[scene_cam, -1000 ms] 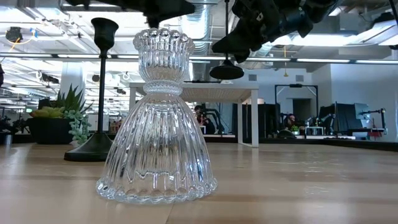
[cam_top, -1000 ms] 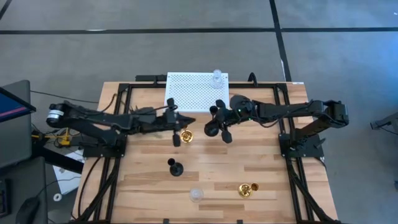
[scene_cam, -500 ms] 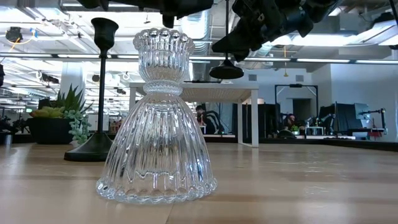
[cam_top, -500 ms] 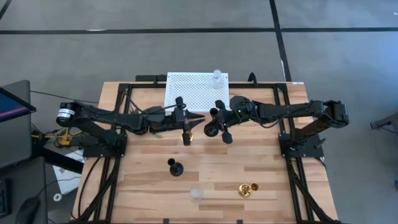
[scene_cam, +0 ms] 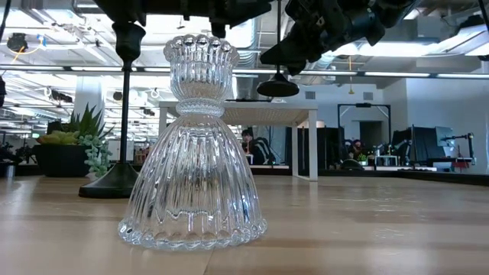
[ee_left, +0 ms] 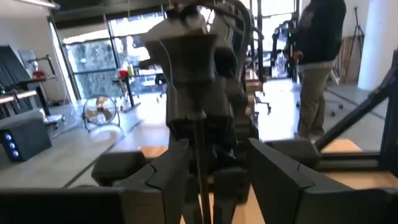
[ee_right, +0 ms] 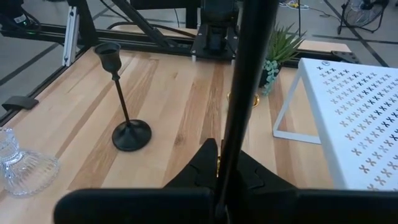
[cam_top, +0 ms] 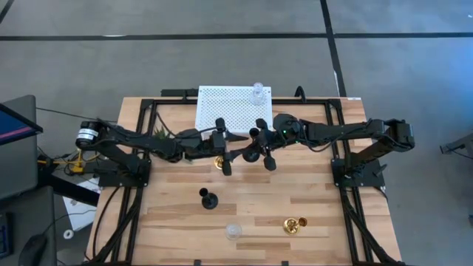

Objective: Pick & Place candle stick holders
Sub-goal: Put the top black metal candle stand on the shelf

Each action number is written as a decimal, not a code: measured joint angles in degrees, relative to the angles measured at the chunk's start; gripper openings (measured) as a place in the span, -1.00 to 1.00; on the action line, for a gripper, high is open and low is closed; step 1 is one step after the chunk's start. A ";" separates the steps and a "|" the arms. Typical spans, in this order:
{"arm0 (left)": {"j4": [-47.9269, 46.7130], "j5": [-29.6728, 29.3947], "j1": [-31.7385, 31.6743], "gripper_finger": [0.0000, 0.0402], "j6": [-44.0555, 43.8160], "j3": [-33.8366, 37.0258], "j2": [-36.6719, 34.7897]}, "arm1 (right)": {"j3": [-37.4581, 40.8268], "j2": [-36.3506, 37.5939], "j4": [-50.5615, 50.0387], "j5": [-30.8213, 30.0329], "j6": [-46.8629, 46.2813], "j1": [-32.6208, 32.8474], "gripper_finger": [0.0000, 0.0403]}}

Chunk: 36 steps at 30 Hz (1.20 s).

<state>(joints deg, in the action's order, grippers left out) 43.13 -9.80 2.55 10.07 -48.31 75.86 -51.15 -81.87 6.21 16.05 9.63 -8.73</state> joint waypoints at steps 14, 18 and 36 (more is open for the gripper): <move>0.62 0.49 -2.84 -0.22 -4.88 -1.04 3.18 | 0.06 0.02 0.01 -0.20 0.74 0.04 -1.00; 0.62 3.22 -2.99 -0.22 -5.46 -3.58 5.64 | 0.06 0.02 0.16 -0.34 0.87 0.08 -1.00; 0.17 4.33 -2.99 -0.59 -5.44 -4.55 5.65 | 0.06 0.04 0.23 -1.09 1.03 0.09 -0.99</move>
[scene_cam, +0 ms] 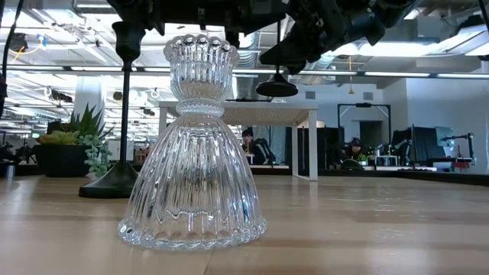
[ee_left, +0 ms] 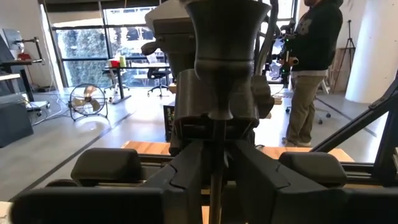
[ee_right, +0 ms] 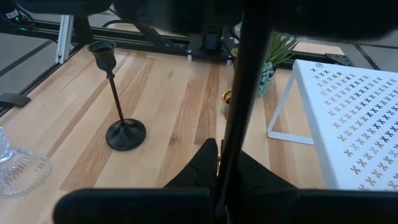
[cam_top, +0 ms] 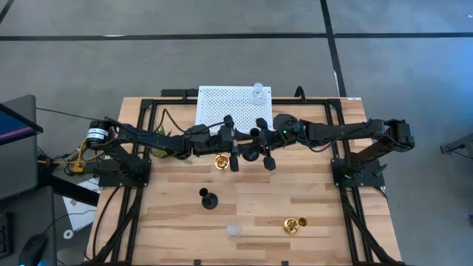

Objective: Pick & Place candle stick holders
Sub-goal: Put the top black metal candle stand on the shelf

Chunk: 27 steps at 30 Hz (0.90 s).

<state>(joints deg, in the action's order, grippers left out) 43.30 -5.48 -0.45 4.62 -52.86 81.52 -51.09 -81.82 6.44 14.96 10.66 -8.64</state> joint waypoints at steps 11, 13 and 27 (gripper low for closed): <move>-0.43 -0.04 0.48 -0.91 2.83 0.04 0.00 | 0.00 0.00 0.02 0.00 0.02 0.02 -0.99; -0.43 -0.04 0.48 -0.90 2.89 0.04 0.00 | 0.00 0.00 0.02 0.00 0.02 0.02 -0.99; -1.60 0.09 0.49 -0.93 4.61 0.13 -0.02 | -0.09 1.48 -1.08 0.00 -0.20 0.00 -0.74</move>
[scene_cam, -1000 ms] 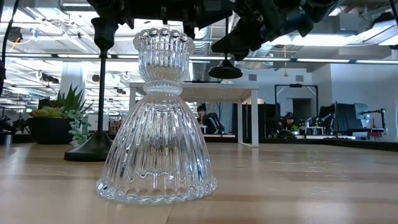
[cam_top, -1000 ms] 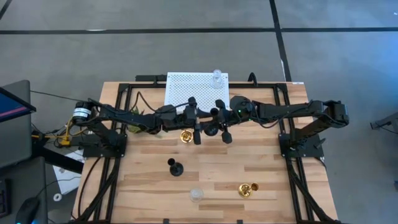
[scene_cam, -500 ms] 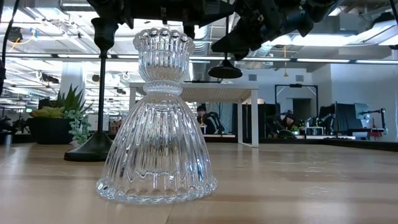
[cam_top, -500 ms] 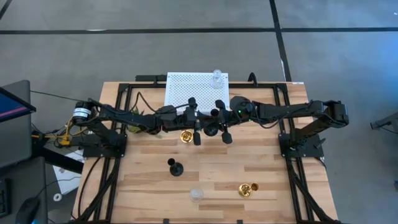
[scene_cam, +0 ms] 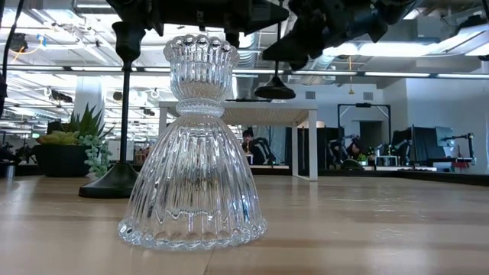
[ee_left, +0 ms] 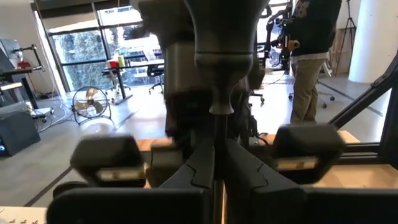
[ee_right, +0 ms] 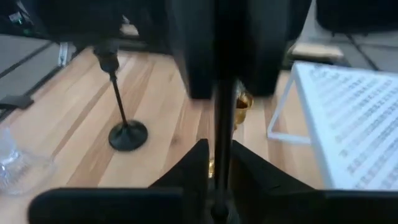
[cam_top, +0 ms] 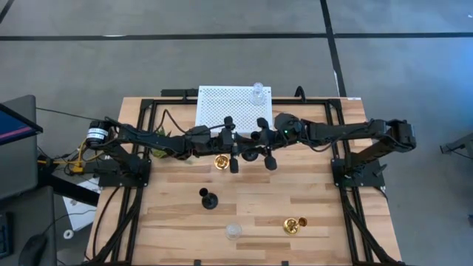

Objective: Pick & Place candle stick holders
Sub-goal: Put the top black metal candle stand on the shelf

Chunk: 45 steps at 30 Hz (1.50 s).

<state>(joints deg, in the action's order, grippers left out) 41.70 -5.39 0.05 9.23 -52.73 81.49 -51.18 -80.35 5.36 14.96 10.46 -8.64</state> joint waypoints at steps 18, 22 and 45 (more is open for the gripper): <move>-9.35 -0.09 -0.02 -0.93 1.21 -0.02 -6.89 | 0.02 16.11 -22.99 -0.12 0.75 -1.67 -0.97; -9.69 0.00 -1.15 -0.93 3.99 -0.02 -10.01 | 0.02 16.77 -23.30 -3.23 1.31 0.14 -0.99; -7.93 8.89 -26.87 -0.93 -6.85 -0.04 -12.24 | 20.98 29.80 -6.87 -16.09 -7.45 2.61 -1.00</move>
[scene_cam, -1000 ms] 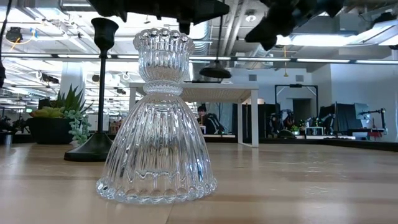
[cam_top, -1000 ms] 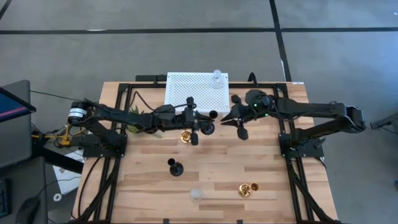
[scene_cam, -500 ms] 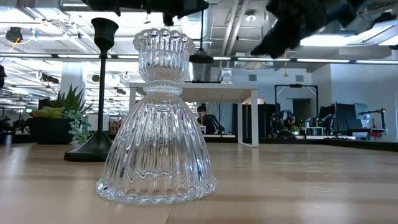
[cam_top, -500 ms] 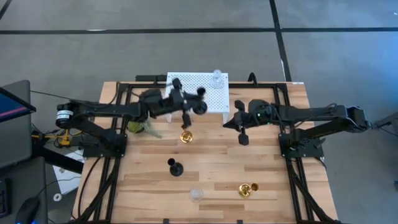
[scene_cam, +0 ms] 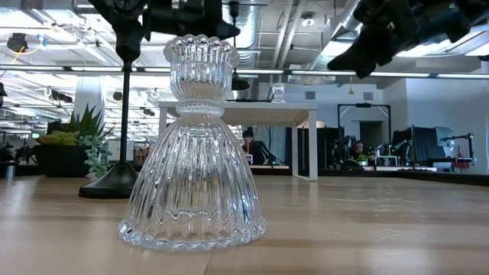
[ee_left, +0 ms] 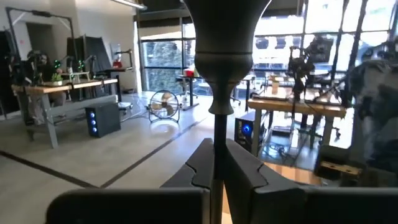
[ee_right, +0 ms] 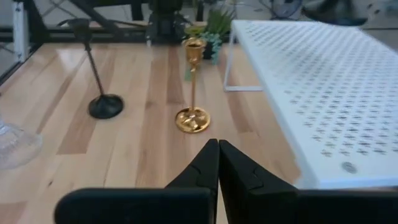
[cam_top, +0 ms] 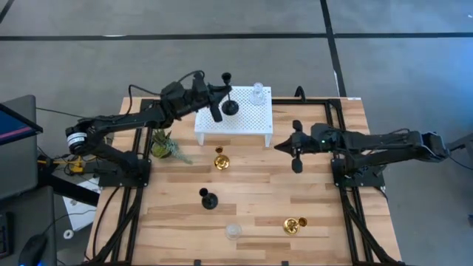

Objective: Pick & Place candle stick holders
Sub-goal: Put the top black metal candle stand on the shelf

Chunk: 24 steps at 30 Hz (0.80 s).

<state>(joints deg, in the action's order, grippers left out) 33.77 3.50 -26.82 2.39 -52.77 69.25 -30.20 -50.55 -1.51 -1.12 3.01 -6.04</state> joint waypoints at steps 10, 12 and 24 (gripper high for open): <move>4.26 0.87 -4.79 -0.93 -2.90 -1.64 7.08 | 2.09 3.85 0.86 -3.22 -0.09 1.22 -1.00; 4.27 1.05 -5.19 -0.93 -2.86 -3.41 9.14 | 2.41 3.82 0.55 -4.23 -0.09 1.13 -1.00; 3.54 2.27 -7.00 -0.93 -2.68 -7.85 14.90 | 2.41 3.67 0.21 -4.96 -0.07 1.19 -1.00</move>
<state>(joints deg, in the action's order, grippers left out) 37.30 5.76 -33.82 -0.30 -60.62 84.15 -27.79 -46.87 -1.30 -6.09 2.94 -4.84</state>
